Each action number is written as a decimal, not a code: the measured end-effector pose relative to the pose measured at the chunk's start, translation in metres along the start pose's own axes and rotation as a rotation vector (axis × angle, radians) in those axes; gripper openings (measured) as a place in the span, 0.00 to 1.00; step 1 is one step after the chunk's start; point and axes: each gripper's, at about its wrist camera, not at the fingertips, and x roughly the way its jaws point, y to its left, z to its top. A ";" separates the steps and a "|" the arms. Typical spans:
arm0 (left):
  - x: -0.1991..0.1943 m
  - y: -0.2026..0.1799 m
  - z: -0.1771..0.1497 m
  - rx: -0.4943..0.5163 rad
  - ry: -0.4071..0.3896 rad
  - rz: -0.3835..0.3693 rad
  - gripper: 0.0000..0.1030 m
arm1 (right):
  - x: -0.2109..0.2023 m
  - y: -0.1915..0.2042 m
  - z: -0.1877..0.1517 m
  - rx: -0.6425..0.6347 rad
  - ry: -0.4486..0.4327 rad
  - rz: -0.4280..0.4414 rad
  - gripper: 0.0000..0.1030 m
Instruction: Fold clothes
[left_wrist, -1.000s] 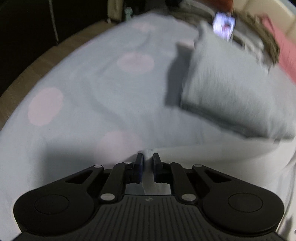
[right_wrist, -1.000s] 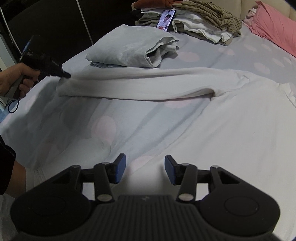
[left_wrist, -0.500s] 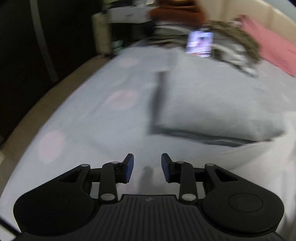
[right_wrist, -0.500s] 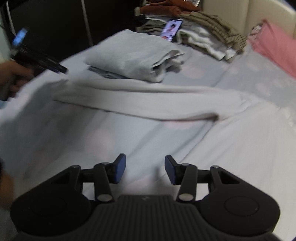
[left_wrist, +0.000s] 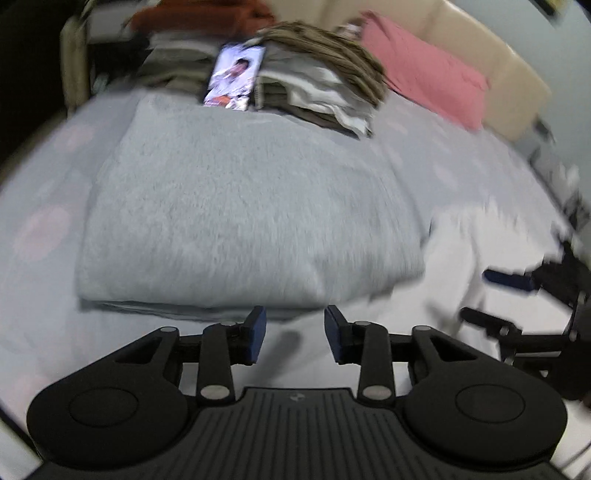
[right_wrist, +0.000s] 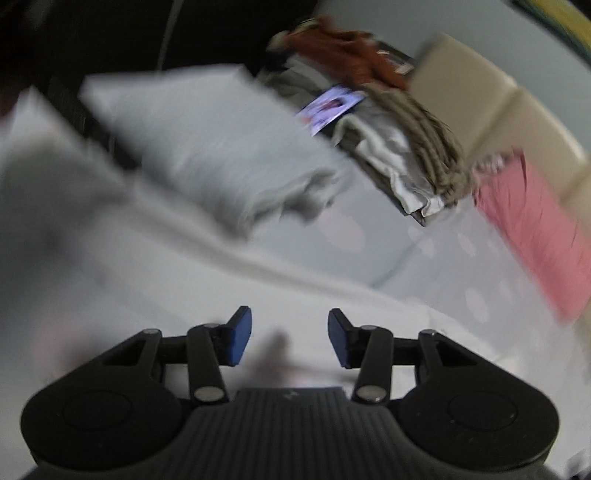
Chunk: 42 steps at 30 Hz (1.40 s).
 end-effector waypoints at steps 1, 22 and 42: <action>0.005 0.001 0.002 -0.029 0.020 -0.001 0.35 | 0.002 -0.010 0.008 0.075 -0.012 0.028 0.49; 0.065 0.023 0.037 -0.061 0.127 0.115 0.21 | 0.015 -0.020 0.029 0.257 0.072 0.196 0.51; 0.031 0.015 0.010 -0.054 0.079 0.121 0.19 | 0.002 -0.026 -0.015 0.193 0.183 0.055 0.55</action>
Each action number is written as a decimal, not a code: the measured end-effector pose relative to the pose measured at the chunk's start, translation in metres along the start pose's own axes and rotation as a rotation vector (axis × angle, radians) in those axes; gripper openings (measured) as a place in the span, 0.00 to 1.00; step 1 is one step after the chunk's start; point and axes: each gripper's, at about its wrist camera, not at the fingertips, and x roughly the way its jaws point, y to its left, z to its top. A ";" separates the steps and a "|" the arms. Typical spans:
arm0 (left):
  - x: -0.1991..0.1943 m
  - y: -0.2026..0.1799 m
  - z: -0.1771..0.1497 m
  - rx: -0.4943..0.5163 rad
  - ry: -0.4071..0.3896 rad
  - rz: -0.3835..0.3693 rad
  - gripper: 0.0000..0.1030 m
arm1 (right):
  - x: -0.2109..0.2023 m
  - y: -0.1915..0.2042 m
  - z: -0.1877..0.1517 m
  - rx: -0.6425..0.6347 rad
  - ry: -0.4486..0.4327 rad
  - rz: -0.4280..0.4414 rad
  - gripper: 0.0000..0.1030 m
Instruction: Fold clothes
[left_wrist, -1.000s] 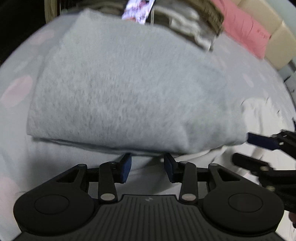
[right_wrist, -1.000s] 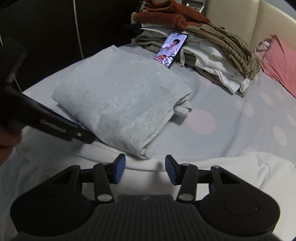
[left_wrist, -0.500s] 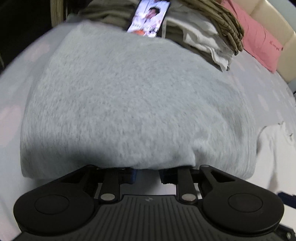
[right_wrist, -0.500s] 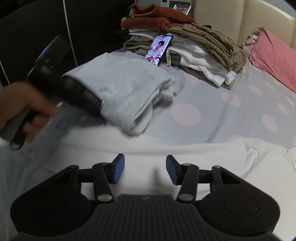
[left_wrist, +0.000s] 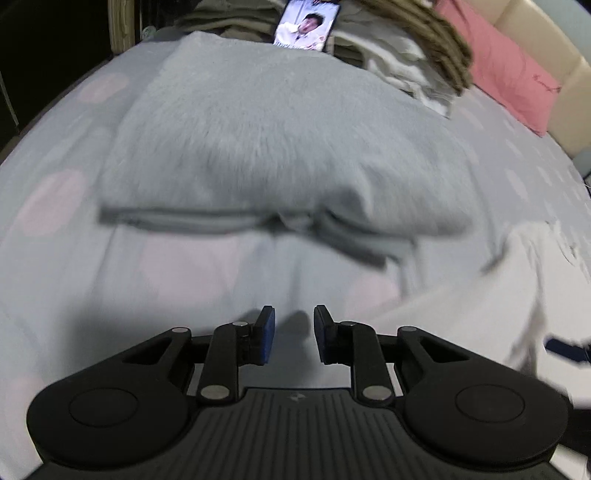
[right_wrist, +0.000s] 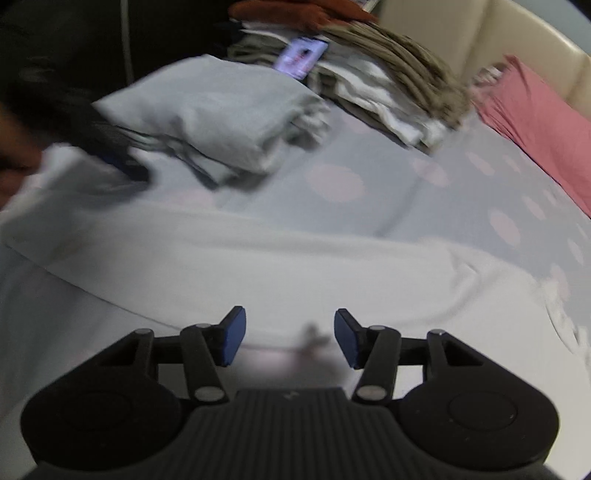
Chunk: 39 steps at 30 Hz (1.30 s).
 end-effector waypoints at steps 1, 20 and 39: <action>-0.004 -0.005 -0.006 0.020 -0.010 -0.029 0.20 | 0.001 -0.005 -0.005 0.016 0.007 -0.016 0.55; 0.050 -0.164 0.047 0.380 -0.081 -0.332 0.35 | -0.022 -0.044 -0.047 0.062 -0.027 -0.153 0.53; 0.156 -0.247 0.096 0.560 0.096 -0.340 0.01 | -0.059 -0.070 -0.089 0.180 -0.039 -0.132 0.55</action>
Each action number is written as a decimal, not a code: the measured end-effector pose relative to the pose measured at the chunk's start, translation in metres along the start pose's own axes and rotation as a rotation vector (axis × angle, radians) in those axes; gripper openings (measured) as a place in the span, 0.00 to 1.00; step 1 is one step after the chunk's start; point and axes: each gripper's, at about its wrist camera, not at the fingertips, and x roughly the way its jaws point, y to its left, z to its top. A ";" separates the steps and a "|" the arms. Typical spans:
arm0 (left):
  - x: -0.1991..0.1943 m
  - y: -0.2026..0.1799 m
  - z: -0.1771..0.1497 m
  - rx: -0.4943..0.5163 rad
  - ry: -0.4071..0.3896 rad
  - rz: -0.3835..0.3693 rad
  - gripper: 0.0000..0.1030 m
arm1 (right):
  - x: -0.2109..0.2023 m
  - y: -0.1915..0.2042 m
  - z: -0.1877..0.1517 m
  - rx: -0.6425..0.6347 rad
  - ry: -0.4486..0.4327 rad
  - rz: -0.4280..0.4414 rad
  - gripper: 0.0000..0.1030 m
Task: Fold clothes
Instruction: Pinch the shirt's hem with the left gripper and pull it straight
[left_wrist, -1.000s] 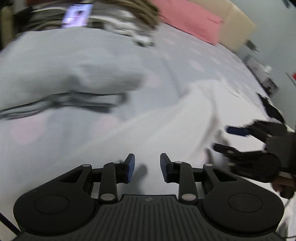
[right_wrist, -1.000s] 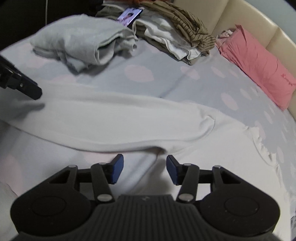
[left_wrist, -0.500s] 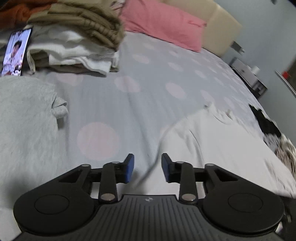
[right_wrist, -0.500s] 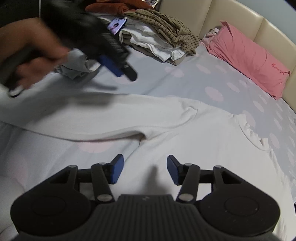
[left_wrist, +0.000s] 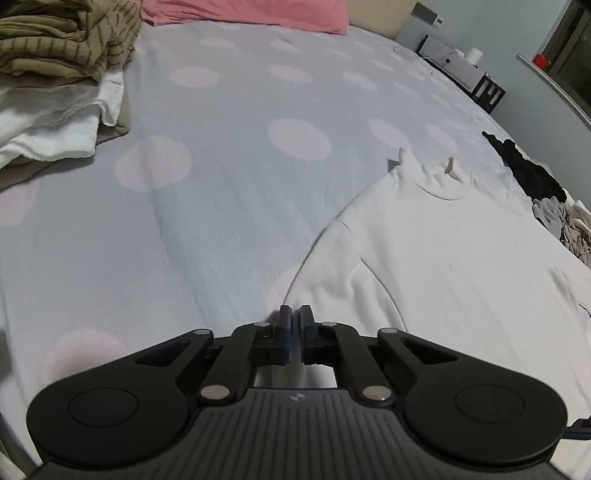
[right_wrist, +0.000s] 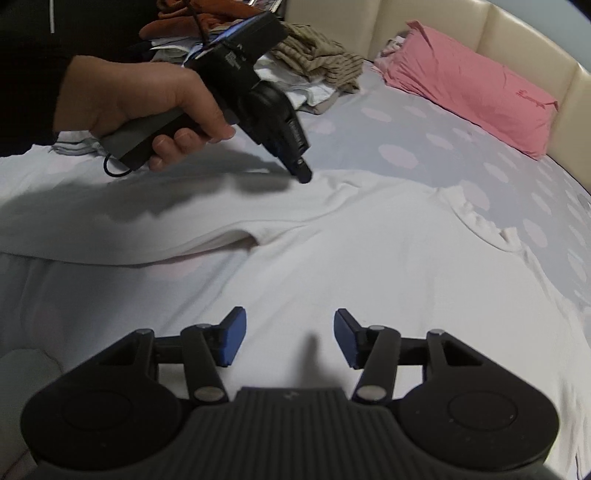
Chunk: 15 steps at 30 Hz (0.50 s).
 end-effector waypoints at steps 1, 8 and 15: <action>-0.003 0.000 0.001 0.005 -0.015 0.013 0.01 | -0.002 -0.003 -0.001 0.007 0.000 -0.005 0.55; -0.005 0.007 0.007 -0.015 -0.061 0.085 0.00 | -0.008 -0.014 -0.005 0.044 0.001 -0.027 0.55; -0.023 0.009 0.004 -0.040 -0.149 0.117 0.07 | -0.013 -0.002 -0.006 0.019 0.000 -0.001 0.55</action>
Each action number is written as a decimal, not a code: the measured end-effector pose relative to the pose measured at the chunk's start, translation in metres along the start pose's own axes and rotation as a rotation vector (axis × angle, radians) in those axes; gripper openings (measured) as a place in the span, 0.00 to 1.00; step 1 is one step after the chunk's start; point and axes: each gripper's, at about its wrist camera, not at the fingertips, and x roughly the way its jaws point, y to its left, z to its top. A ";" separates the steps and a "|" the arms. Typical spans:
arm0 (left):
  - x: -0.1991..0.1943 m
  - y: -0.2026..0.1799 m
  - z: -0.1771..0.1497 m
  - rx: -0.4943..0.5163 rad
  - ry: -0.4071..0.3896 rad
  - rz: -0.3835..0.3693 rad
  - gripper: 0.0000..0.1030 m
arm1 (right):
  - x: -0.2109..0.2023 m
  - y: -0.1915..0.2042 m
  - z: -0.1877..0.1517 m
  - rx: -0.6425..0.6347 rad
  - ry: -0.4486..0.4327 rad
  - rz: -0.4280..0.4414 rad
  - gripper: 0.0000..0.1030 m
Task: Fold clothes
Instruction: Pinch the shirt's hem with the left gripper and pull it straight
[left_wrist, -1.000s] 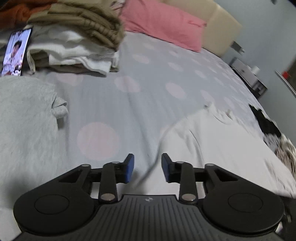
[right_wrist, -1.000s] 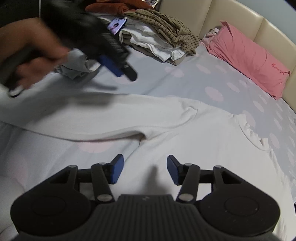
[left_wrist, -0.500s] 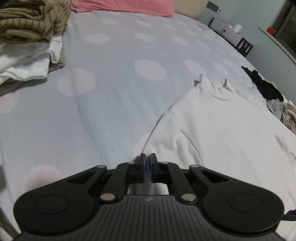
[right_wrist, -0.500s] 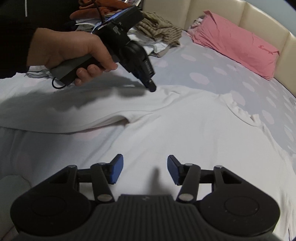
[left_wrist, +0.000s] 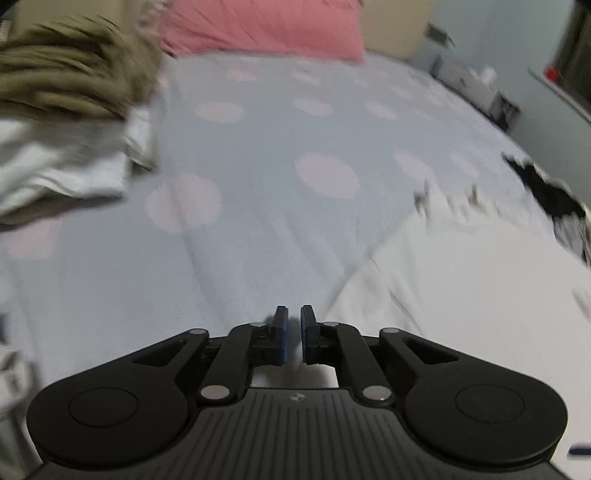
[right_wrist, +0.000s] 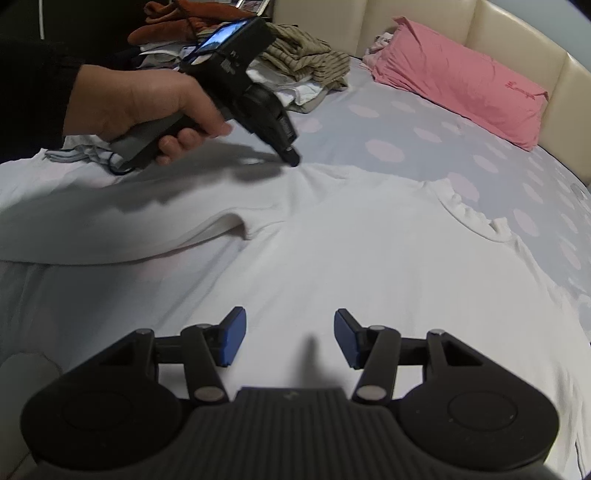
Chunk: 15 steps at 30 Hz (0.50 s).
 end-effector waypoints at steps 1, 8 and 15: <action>-0.010 0.003 0.000 -0.026 -0.026 0.008 0.10 | 0.000 0.001 0.001 0.001 -0.002 0.006 0.55; -0.062 0.005 -0.045 -0.044 0.031 0.010 0.11 | 0.010 0.021 0.015 -0.047 -0.012 0.041 0.55; -0.065 0.003 -0.088 0.024 0.139 0.072 0.13 | 0.053 0.055 0.020 -0.078 0.112 0.032 0.24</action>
